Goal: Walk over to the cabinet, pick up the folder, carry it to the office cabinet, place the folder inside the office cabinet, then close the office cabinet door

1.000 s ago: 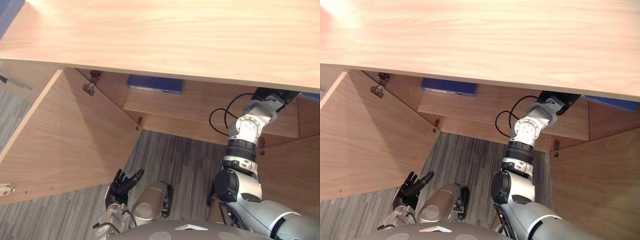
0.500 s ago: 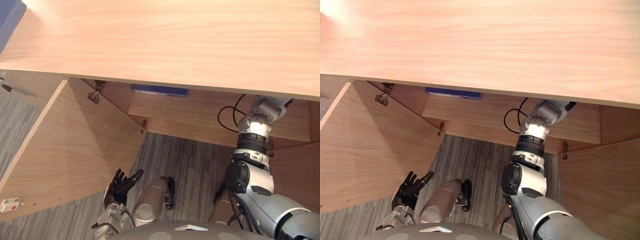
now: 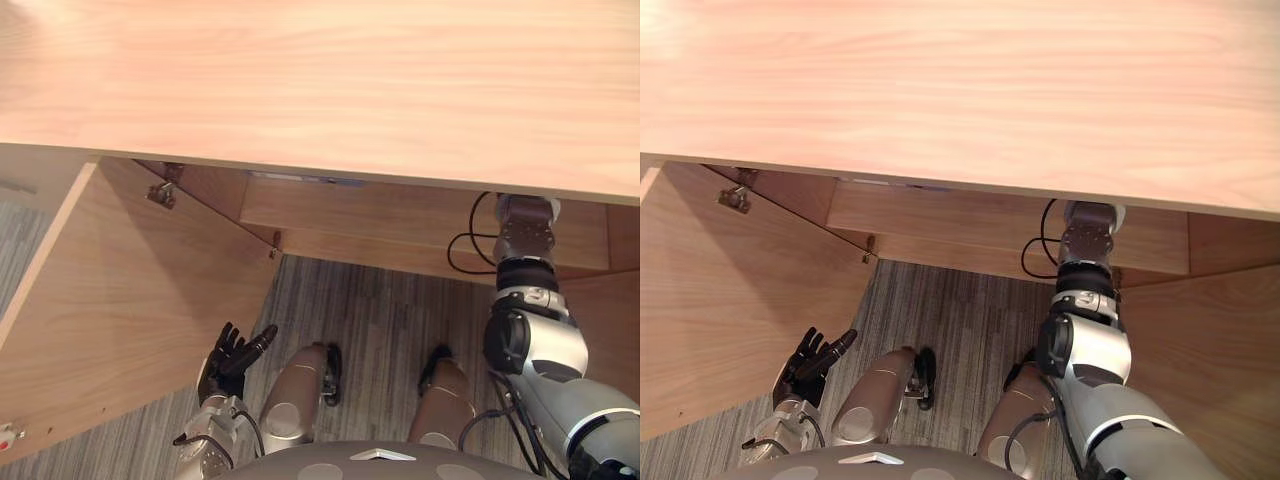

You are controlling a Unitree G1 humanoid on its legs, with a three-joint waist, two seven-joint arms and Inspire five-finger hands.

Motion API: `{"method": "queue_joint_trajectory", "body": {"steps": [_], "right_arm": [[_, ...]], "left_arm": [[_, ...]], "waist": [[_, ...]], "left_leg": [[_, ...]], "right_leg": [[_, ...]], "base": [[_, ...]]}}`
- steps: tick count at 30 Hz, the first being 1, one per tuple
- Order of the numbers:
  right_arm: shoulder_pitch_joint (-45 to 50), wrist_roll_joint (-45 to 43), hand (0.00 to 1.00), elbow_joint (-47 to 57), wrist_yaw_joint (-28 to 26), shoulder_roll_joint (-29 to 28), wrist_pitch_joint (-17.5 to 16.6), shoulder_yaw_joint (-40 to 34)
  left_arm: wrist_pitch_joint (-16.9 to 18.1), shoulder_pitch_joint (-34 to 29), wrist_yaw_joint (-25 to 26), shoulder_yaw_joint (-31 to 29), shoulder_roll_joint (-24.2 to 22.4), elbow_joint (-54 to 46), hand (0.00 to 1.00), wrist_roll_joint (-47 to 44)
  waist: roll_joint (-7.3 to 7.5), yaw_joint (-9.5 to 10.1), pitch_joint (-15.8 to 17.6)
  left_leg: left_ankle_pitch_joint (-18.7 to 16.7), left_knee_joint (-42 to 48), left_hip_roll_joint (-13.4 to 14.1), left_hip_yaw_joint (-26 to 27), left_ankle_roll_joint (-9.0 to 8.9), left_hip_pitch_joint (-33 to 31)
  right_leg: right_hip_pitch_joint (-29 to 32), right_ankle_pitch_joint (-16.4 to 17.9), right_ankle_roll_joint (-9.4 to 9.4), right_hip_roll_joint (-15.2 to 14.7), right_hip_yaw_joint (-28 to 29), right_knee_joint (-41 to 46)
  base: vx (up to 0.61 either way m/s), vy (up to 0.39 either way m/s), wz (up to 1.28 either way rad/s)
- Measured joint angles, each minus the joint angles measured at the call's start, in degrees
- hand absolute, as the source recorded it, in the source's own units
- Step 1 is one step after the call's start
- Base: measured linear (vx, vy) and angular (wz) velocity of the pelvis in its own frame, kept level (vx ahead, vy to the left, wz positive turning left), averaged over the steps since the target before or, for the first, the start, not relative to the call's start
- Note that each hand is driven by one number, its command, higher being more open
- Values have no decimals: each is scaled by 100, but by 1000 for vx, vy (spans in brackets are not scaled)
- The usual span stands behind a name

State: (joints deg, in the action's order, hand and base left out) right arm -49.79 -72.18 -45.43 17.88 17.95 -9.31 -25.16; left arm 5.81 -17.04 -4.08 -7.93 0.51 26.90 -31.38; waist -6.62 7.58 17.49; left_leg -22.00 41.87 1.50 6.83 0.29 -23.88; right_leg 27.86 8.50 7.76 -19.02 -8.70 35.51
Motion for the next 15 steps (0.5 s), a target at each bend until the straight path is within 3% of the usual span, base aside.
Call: {"method": "queue_joint_trajectory", "body": {"steps": [9, 15], "right_arm": [[-338, 0, 0, -385, -216, 206, 87, 464], [-330, -5, 0, -385, -220, 95, 127, 766]], "left_arm": [[0, -3, -5, 17, 4, -282, 100, -59], [0, 331, 109, 98, 6, -304, 100, -220]], "waist": [[49, -51, 230], [23, -55, 457]], "left_leg": [[-125, 1099, 214, -51, -149, -740], [-892, 2397, 422, -220, -182, -1633]], "right_leg": [[782, 406, -128, 33, 189, 1099], [1764, 1105, -23, 119, 451, 2405]], "base": [[-65, -60, -4], [-167, -22, -3]]}}
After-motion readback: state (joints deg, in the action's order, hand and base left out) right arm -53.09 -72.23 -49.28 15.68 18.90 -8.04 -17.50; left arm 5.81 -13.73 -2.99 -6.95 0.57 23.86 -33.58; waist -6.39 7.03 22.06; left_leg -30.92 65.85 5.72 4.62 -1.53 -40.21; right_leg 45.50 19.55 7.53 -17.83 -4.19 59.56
